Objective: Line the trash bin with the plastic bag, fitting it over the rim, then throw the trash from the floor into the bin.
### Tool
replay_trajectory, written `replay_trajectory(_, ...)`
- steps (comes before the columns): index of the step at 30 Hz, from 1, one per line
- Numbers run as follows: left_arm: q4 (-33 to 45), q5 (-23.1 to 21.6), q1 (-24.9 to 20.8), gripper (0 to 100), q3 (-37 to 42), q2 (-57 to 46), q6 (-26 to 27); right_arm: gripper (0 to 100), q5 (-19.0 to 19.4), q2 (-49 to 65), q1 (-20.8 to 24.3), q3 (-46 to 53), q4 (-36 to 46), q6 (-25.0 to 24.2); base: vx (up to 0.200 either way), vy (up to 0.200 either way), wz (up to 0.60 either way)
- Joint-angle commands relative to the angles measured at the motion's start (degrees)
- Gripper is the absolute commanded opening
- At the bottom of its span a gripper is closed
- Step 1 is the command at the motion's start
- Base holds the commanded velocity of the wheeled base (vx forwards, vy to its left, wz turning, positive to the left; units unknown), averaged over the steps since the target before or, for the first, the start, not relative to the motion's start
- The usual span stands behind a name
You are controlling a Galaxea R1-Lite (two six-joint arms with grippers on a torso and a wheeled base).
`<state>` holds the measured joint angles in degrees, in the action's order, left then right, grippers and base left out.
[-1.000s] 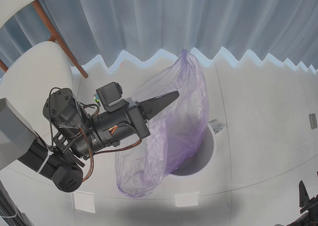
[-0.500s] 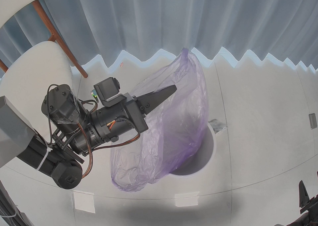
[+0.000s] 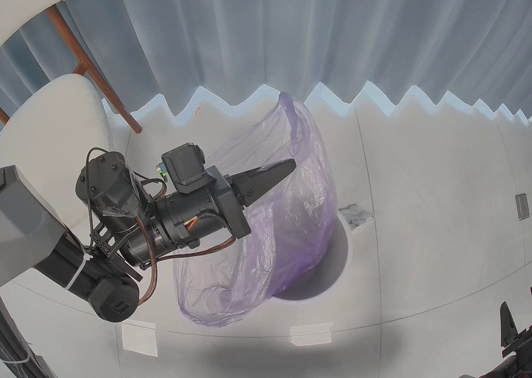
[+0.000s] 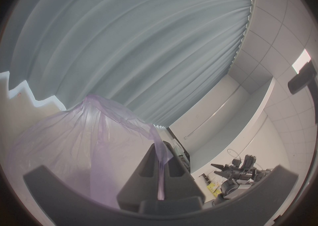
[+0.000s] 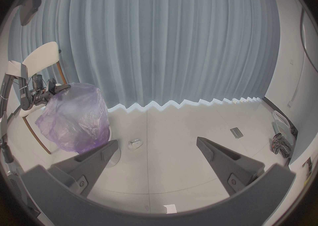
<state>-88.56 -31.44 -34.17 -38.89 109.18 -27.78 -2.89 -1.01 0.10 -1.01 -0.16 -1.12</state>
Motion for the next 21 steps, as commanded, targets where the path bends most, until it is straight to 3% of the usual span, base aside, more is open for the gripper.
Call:
replay_trajectory(1,0.0,0.1,0.6,0,-0.1,1.7,1.6,100,0.0,1.0,0.0,1.0,0.0,0.0,0.000,0.000,0.00)
replay_trajectory(21,0.0,0.1,0.3,0,1.4,4.2,1.5,100,0.5,1.0,0.0,1.0,0.1,0.9,0.000,0.000,0.00)
